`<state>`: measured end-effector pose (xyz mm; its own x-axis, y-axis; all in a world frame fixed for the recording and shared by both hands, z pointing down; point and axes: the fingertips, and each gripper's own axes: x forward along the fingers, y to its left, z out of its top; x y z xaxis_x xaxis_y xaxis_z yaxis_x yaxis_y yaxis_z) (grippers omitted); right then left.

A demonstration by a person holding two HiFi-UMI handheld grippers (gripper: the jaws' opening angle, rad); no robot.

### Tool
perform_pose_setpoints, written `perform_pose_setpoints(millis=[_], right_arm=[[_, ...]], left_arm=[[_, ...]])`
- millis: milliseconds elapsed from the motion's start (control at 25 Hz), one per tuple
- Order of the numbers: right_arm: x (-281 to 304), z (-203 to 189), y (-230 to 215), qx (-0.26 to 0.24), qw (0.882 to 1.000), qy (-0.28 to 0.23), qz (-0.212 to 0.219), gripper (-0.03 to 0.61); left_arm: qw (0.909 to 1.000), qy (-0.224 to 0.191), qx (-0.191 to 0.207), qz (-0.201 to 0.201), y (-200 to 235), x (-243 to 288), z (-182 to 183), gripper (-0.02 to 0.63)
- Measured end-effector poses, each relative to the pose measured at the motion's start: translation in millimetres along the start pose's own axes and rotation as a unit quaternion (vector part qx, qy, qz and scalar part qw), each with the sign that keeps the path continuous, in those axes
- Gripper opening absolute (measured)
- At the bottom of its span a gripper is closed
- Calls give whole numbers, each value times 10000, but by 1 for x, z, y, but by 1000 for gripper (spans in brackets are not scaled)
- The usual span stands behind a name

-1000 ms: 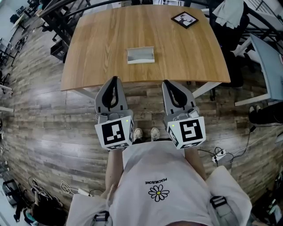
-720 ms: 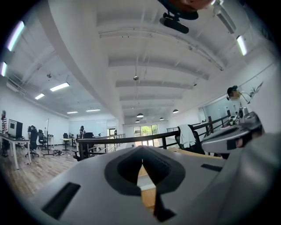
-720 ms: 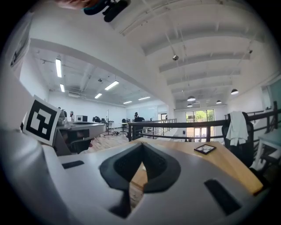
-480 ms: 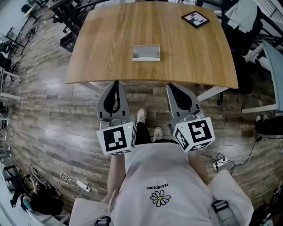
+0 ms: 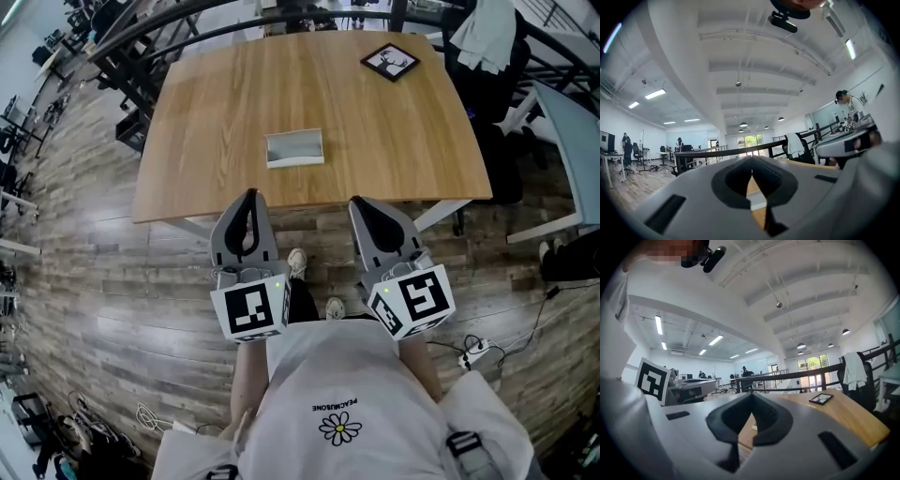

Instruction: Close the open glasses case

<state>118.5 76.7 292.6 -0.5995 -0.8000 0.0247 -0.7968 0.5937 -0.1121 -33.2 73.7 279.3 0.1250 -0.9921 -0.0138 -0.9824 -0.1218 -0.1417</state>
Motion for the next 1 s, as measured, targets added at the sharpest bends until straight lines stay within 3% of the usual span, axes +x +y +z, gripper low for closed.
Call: perform_pose_setpoints(millis=[280,680,760,920,1000], right_arm=[[38,-7,-21,-107,9995,92,-291,8],[156,18,-56,-331,9964,6,-785,8],[181,20,-61,-389,9956,24,-851,9],[224,16,-65,-421,9953,181,-850,9],[238,14,-70,-393,9944,215,-961,9]], left_arm=[[9997,23,-189,-168,21,56,-19,17],[9977,-212,-303,-566,79,175,-17,17],[9969,-300,-210,-695,87,197,-13,17],[9936,-282,460,-994,96,226,-20,17],[9942,-232,248,-1021,104,236,-24,17]])
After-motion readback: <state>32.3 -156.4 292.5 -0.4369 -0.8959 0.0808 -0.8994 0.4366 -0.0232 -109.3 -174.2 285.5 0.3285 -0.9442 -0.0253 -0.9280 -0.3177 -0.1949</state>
